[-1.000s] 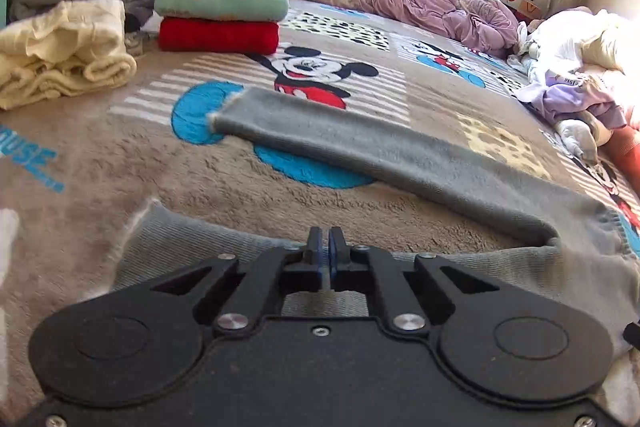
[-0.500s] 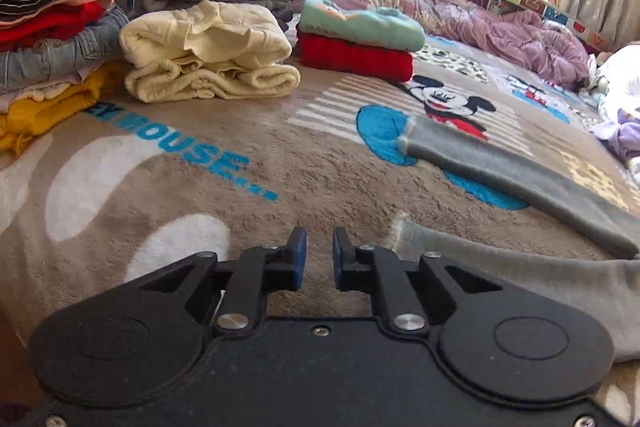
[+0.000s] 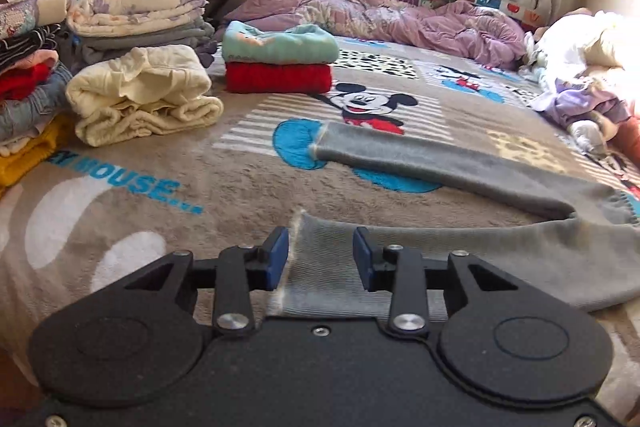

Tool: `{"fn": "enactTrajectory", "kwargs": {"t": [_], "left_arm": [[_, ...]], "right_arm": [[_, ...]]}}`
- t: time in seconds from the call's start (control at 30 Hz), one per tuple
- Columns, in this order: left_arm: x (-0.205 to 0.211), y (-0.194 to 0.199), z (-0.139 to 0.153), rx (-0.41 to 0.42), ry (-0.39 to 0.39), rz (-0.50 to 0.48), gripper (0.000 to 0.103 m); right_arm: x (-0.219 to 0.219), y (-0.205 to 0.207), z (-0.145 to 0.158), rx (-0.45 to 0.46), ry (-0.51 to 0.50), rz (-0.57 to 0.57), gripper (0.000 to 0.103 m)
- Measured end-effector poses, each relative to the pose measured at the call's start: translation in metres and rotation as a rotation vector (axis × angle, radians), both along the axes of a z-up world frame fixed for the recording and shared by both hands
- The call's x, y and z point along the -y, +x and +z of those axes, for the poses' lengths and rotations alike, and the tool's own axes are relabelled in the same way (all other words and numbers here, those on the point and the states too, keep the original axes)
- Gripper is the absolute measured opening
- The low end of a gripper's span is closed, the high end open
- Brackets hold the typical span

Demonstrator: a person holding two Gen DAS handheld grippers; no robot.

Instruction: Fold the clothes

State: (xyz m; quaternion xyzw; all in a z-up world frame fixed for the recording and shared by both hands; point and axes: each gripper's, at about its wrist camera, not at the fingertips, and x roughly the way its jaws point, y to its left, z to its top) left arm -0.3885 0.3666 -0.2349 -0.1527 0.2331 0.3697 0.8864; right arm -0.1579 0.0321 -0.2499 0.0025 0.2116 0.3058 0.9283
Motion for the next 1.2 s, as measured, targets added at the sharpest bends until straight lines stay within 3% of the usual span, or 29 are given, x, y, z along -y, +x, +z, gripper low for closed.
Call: {"fn": "enactTrajectory", "kwargs": {"t": [0.03,0.1,0.13,0.17,0.23,0.37,0.47,0.53,0.6,0.73,0.83,0.93,1.03,1.2], "left_arm": [[0.002,0.003,-0.006,-0.009,-0.014,-0.022,0.036],[0.0,0.011,-0.031,-0.106,-0.06,-0.002,0.036],[0.0,0.015,-0.038,-0.124,-0.065,0.003,0.038],[0.003,0.015,-0.036,-0.119,-0.04,-0.004,0.038],[0.01,0.018,-0.021,-0.145,0.003,-0.032,0.036],[0.018,0.013,-0.001,-0.094,0.079,-0.061,0.039],[0.017,0.006,0.004,-0.137,0.143,-0.081,0.039],[0.016,-0.002,0.006,-0.167,0.188,-0.105,0.039],[0.016,-0.013,0.008,-0.192,0.242,-0.153,0.043],[0.017,-0.02,0.004,-0.239,0.265,-0.222,0.045],[0.022,-0.008,-0.005,-0.342,0.295,-0.28,0.045],[0.04,0.005,-0.018,-0.513,0.407,-0.379,0.046],[0.047,0.011,-0.03,-0.627,0.486,-0.443,0.046],[0.038,0.012,-0.037,-0.659,0.462,-0.471,0.046]], "right_arm": [[-0.004,-0.001,-0.002,0.008,-0.012,0.024,0.037],[-0.016,-0.002,-0.009,0.008,-0.059,0.077,0.037],[-0.023,0.001,-0.015,-0.021,-0.107,0.085,0.044],[-0.03,0.008,-0.025,-0.07,-0.164,0.087,0.05],[-0.027,0.009,-0.024,-0.1,-0.146,0.077,0.048],[-0.017,-0.007,-0.002,-0.018,-0.106,0.055,0.046],[-0.002,0.002,-0.002,-0.07,-0.062,0.013,0.046],[0.003,0.005,-0.005,-0.069,-0.084,-0.009,0.046],[0.003,0.002,-0.003,-0.022,-0.122,0.014,0.046],[-0.001,-0.01,-0.003,0.092,-0.227,0.081,0.048],[-0.005,-0.017,-0.007,0.154,-0.298,0.126,0.048],[-0.01,-0.026,-0.008,0.221,-0.385,0.168,0.052],[-0.013,-0.03,-0.01,0.268,-0.446,0.2,0.055],[-0.018,-0.034,-0.021,0.34,-0.572,0.273,0.056]]}}
